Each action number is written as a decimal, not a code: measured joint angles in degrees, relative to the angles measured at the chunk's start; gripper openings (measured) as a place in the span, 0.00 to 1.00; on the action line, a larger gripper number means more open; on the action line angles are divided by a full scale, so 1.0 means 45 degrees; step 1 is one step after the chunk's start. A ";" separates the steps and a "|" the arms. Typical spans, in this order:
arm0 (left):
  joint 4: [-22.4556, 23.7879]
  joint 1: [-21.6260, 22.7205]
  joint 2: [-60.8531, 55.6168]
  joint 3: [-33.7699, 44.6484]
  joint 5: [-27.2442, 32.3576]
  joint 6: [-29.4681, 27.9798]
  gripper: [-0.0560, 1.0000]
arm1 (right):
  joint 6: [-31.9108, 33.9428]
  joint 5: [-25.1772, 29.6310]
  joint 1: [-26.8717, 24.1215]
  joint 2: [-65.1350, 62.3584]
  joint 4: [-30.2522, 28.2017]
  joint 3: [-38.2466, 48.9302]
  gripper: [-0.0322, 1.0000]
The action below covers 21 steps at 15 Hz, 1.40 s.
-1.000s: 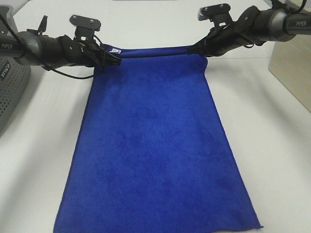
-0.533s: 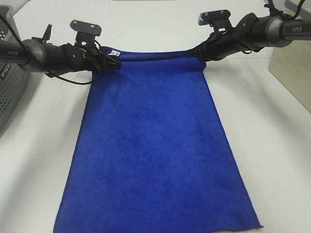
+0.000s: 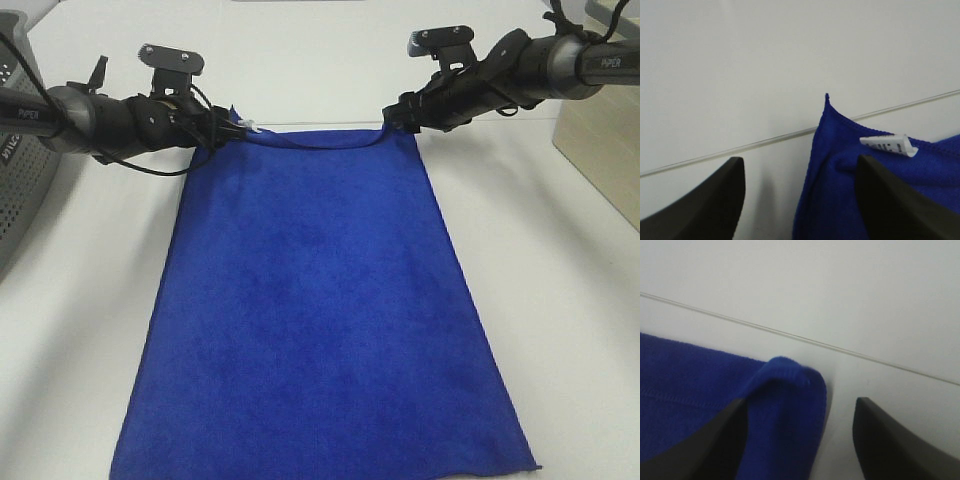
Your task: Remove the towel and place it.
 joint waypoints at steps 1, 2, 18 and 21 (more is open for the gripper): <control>-0.0013 0.0000 0.0000 0.0000 -0.0064 0.0000 0.63 | 0.0000 -0.0407 0.0000 0.0038 -0.0013 0.0000 0.63; -0.0064 0.0000 0.0000 0.0000 -0.0178 0.0000 0.63 | 0.0000 -0.0637 0.0000 0.0038 -0.0013 0.0000 0.63; 0.0178 0.0993 -0.2992 -0.1451 0.9638 0.0140 0.63 | 0.1553 0.7487 -0.0025 -0.3361 -0.1744 0.0000 0.65; 0.1757 0.0993 -0.3756 -0.3527 1.4846 -0.1006 0.63 | 0.3629 1.0071 -0.0025 -0.5055 -0.3501 0.0000 0.69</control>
